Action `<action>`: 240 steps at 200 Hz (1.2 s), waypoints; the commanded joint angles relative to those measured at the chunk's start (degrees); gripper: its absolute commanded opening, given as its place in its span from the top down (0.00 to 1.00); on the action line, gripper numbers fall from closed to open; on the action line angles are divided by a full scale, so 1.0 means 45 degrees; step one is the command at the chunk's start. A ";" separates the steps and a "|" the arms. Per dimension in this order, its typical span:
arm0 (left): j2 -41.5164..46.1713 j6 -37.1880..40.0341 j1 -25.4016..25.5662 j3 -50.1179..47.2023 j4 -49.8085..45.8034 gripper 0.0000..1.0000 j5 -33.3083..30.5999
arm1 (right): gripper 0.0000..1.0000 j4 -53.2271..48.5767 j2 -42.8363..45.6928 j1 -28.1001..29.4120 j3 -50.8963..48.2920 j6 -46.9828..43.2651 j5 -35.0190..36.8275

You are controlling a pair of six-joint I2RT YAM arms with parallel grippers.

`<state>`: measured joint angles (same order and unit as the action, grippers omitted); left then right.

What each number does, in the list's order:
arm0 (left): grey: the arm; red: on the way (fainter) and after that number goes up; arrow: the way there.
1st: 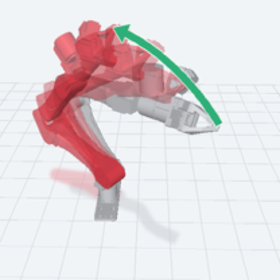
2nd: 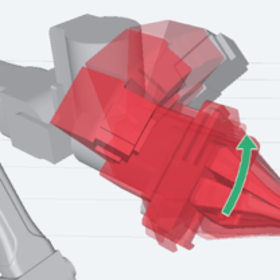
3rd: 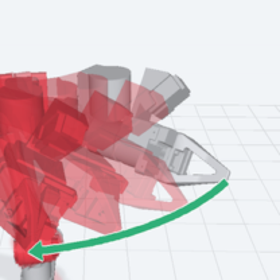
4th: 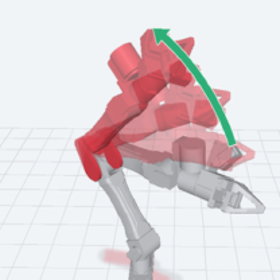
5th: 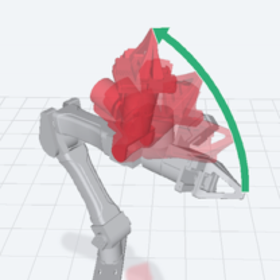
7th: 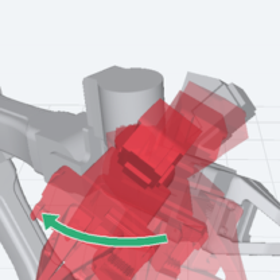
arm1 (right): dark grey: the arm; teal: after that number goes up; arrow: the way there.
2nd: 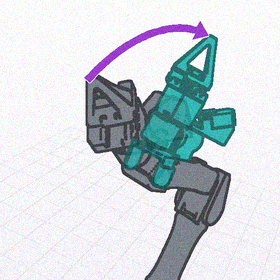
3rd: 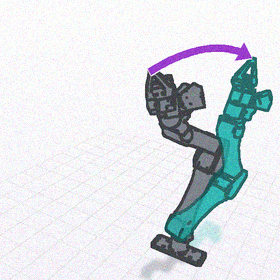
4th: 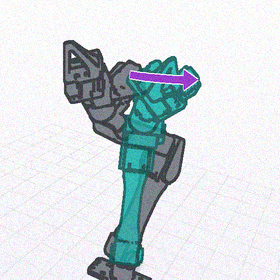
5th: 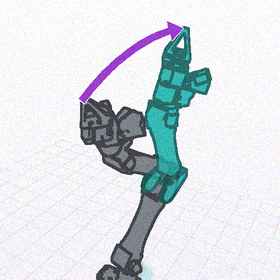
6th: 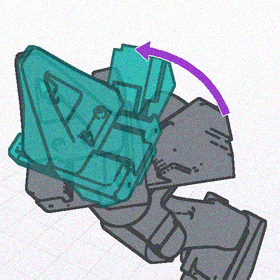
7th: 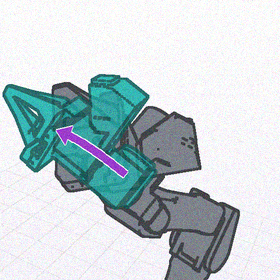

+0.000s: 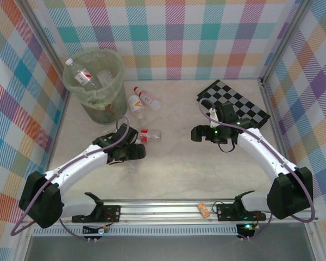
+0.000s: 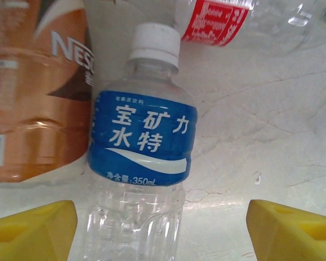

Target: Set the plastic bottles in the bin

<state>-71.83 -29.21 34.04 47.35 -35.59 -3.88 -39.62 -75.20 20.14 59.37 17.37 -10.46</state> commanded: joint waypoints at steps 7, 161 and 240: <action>-0.0647 -0.0646 0.0396 -0.0190 0.0418 0.21 -0.0545 | 0.01 0.0156 -0.0047 -0.0095 0.0283 -0.0011 -0.0259; -0.2236 -0.0874 0.1476 -0.0017 0.0751 0.40 -0.1614 | 0.01 -0.0081 -0.0447 -0.0089 0.0329 -0.0129 -0.0715; 0.0464 0.0401 0.1462 0.3016 -0.1680 0.50 -0.1721 | 0.01 -0.0338 -0.0750 -0.0084 0.1063 -0.0160 -0.0876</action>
<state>-74.46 -31.22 40.10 54.17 -38.52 -10.20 -40.45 -78.24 20.14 61.89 17.15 -12.99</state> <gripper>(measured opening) 0.565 0.990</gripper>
